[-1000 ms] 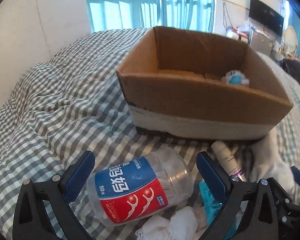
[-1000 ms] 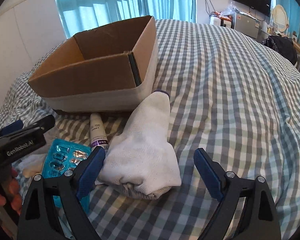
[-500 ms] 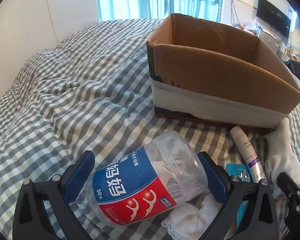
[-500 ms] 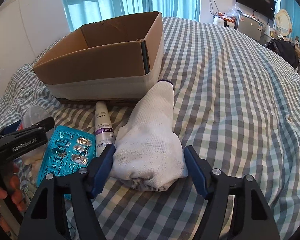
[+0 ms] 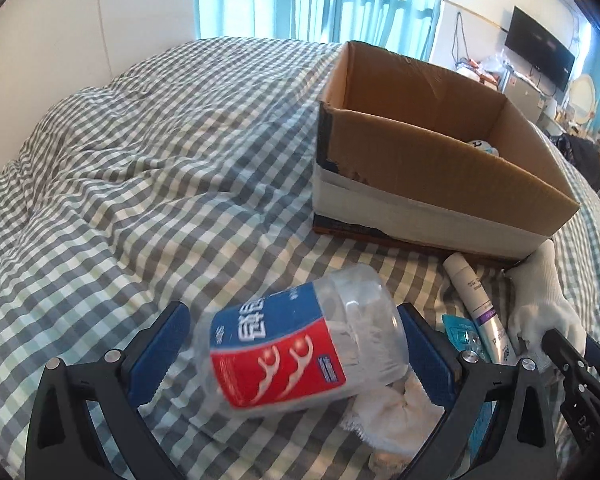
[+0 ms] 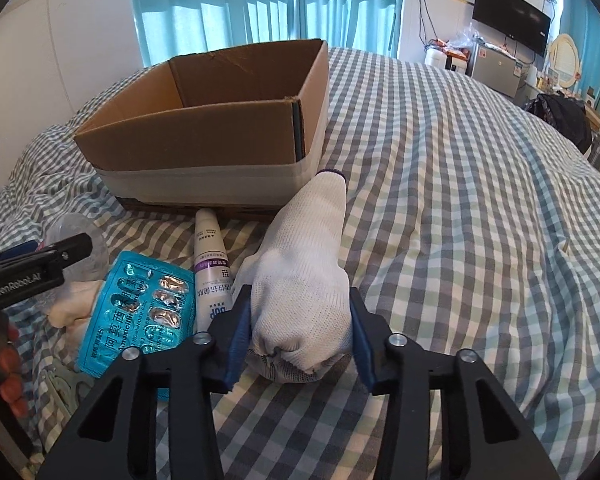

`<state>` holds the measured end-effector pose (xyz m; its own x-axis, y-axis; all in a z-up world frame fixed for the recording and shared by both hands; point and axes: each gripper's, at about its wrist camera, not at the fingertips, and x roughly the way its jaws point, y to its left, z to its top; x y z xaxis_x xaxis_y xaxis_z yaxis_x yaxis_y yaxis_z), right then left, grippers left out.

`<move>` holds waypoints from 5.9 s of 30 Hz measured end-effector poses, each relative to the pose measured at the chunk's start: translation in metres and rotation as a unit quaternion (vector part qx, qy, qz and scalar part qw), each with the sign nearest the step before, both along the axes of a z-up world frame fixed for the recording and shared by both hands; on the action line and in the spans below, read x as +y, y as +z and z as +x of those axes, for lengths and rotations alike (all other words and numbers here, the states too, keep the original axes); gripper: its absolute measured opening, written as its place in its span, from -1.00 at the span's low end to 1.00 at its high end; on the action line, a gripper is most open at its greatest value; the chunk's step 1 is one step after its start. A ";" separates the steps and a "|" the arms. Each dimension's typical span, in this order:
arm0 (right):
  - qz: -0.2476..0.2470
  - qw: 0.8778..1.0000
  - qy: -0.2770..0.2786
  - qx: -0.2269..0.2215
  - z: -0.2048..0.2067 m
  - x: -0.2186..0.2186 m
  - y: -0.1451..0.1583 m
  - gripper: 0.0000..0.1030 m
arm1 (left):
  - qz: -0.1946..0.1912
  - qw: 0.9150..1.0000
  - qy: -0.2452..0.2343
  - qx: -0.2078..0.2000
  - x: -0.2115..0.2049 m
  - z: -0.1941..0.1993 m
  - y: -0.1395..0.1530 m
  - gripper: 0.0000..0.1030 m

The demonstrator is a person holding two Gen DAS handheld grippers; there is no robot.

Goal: Organize objects
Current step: 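Grasp the white sock with the right tool while the left tool grasps the clear floss bottle, then carry the sock and floss bottle into the box and open both tools, then grasp the beige lace cloth with the left tool while the right tool grasps the blue blister pack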

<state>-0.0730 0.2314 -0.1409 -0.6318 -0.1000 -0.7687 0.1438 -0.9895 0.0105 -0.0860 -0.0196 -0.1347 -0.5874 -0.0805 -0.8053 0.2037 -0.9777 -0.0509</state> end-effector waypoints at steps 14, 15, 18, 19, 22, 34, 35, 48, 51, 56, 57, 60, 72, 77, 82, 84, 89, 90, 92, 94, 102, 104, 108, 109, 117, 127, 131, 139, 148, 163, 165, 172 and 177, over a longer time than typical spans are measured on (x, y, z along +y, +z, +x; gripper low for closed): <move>-0.011 1.000 0.004 0.001 0.004 0.005 0.002 -0.16 | 0.046 0.998 0.008 -0.038 -0.009 -0.007 -0.035 1.00; -0.012 1.000 0.004 0.002 0.004 0.004 0.002 -0.16 | 0.045 0.998 0.004 -0.034 -0.009 -0.007 -0.034 0.95; -0.012 1.000 0.004 0.004 0.005 0.004 0.003 -0.17 | 0.037 0.999 -0.008 -0.027 -0.007 -0.006 -0.028 0.88; -0.011 1.000 0.004 0.006 0.006 0.004 0.004 -0.17 | 0.035 0.999 -0.010 -0.025 -0.006 -0.005 -0.026 0.87; -0.008 1.000 0.003 0.015 0.010 0.002 0.011 -0.18 | 0.037 0.999 -0.012 -0.022 -0.007 -0.002 -0.021 0.86; -0.010 0.997 0.004 0.071 0.040 0.000 0.063 -0.20 | 0.017 0.998 -0.033 0.051 -0.003 0.021 0.041 0.83; -0.011 0.997 0.007 0.079 0.041 -0.002 0.071 -0.20 | 0.014 0.997 -0.037 0.059 -0.002 0.021 0.047 0.83; -0.022 0.989 0.046 0.141 0.010 -0.024 0.139 -0.20 | 0.018 0.988 -0.093 0.124 0.019 -0.020 0.120 0.75; -0.027 0.988 0.051 0.145 -0.011 -0.028 0.146 -0.20 | 0.027 0.986 -0.105 0.128 0.026 -0.044 0.132 0.75; -0.028 0.987 0.056 0.148 -0.056 -0.033 0.150 -0.20 | 0.019 0.983 -0.119 0.137 0.040 -0.081 0.142 0.75; -0.029 0.987 0.057 0.148 -0.063 -0.033 0.150 -0.20 | 0.017 0.983 -0.122 0.136 0.042 -0.089 0.141 0.75; -0.028 0.987 0.062 0.143 -0.088 -0.036 0.145 -0.20 | 0.000 0.983 -0.128 0.133 0.049 -0.113 0.133 0.75; -0.065 0.992 0.063 0.086 -0.148 -0.026 0.088 -0.15 | -0.028 0.982 -0.153 0.108 0.060 -0.155 0.085 0.75; -0.082 0.991 0.059 0.084 -0.147 -0.016 0.084 -0.07 | -0.024 0.983 -0.157 0.090 0.058 -0.155 0.073 0.76; -0.076 0.990 0.053 0.111 -0.132 -0.015 0.103 0.09 | -0.037 0.982 -0.153 0.100 0.058 -0.143 0.086 0.89; -0.075 0.989 0.048 0.122 -0.126 -0.013 0.116 0.13 | -0.044 0.981 -0.147 0.115 0.058 -0.134 0.099 1.00; -0.069 0.986 0.039 0.145 -0.098 -0.006 0.150 0.21 | -0.058 0.978 -0.137 0.143 0.054 -0.108 0.133 1.00; -0.065 0.986 0.038 0.151 -0.089 -0.005 0.157 0.23 | -0.059 0.978 -0.136 0.147 0.054 -0.104 0.138 1.00; -0.059 0.984 0.037 0.163 -0.073 0.001 0.173 0.29 | -0.060 0.977 -0.133 0.154 0.052 -0.091 0.148 1.00; -0.052 0.983 0.034 0.170 -0.060 0.003 0.182 0.37 | -0.061 0.977 -0.132 0.159 0.050 -0.078 0.155 1.00; -0.033 0.983 0.026 0.179 -0.004 0.008 0.195 0.40 | -0.064 0.978 -0.121 0.154 0.037 -0.034 0.155 1.00; -0.033 0.984 0.026 0.175 0.009 0.009 0.189 0.40 | -0.065 0.980 -0.118 0.148 0.033 -0.024 0.148 1.00; -0.032 0.986 0.027 0.159 0.027 0.005 0.171 0.40 | -0.070 0.982 -0.112 0.136 0.026 -0.006 0.132 1.00; -0.030 0.987 0.028 0.154 0.032 0.004 0.164 0.40 | -0.073 0.982 -0.111 0.131 0.024 0.000 0.125 1.00; -0.024 0.996 0.013 0.091 0.043 -0.004 0.090 0.40 | -0.082 0.986 -0.111 0.091 0.019 0.033 0.067 1.00; -0.026 0.999 -0.001 0.030 0.039 -0.005 0.030 0.40 | -0.074 0.982 -0.173 0.030 0.045 0.044 -0.001 1.00; -0.028 0.999 -0.008 0.023 0.036 -0.002 0.026 0.40 | -0.072 0.978 -0.196 0.018 0.055 0.040 -0.018 1.00; -0.030 0.999 -0.011 0.011 0.034 -0.010 0.022 0.40 | -0.010 0.972 -0.236 0.007 0.054 0.043 -0.022 -0.52; -0.034 0.999 0.007 0.002 0.036 -0.042 0.020 0.59 | -0.007 0.982 -0.185 0.047 0.010 0.046 0.010 -0.65; -0.004 0.997 0.037 -0.066 0.013 -0.095 -0.027 0.65 | 0.017 0.987 -0.155 0.037 -0.030 0.036 -0.004 -0.65; -0.006 0.997 0.036 -0.074 0.008 -0.095 -0.032 0.65 | 0.019 0.987 -0.155 0.036 -0.031 0.036 -0.005 -0.65; 0.011 0.996 0.043 -0.076 0.007 -0.099 -0.036 0.13 | 0.019 0.986 -0.162 0.037 -0.026 0.038 -0.001 -0.65; 0.024 0.996 0.064 -0.056 0.015 -0.102 -0.018 -0.44 | 0.019 0.985 -0.168 0.043 -0.019 0.044 0.010 -0.65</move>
